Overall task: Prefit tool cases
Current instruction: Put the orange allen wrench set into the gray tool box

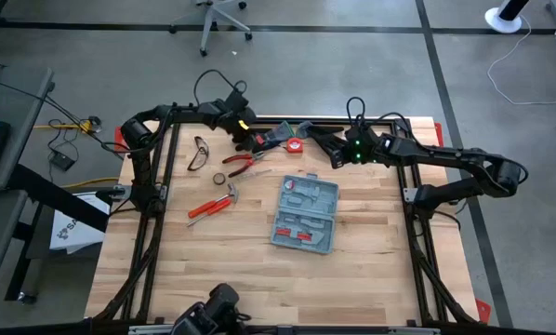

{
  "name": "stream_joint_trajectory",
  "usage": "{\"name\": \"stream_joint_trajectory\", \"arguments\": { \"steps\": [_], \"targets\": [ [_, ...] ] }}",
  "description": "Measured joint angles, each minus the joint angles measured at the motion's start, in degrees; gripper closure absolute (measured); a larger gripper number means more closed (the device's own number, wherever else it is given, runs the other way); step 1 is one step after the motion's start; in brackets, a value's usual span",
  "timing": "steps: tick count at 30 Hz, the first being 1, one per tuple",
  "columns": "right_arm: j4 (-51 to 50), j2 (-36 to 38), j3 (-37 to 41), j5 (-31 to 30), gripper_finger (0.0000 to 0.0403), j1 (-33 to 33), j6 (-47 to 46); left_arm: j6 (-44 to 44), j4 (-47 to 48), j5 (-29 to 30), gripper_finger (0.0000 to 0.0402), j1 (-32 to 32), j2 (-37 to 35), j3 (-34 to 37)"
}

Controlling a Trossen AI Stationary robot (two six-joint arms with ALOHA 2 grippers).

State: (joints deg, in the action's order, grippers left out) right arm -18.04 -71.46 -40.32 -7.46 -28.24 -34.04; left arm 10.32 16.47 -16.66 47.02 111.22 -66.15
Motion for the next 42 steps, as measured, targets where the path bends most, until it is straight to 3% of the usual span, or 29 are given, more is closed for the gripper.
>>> {"name": "stream_joint_trajectory", "arguments": {
  "steps": [16, 29, 42],
  "targets": [
    [0.00, 0.04, 0.00, 0.30, 0.0403, -0.29, 1.97, -4.72, -1.64, -3.48, 0.0219, -0.43, 0.03, 0.83],
    [-0.02, 0.04, -0.02, 0.44, 0.0403, -0.29, 2.14, -5.68, -5.18, 0.03, 0.0220, -0.56, 0.56, 0.86],
    [-0.07, 0.07, -0.02, 0.39, 0.0403, -0.39, 3.01, -8.30, -1.91, -4.49, 0.0220, -1.27, 1.92, -0.10]
  ]
}}
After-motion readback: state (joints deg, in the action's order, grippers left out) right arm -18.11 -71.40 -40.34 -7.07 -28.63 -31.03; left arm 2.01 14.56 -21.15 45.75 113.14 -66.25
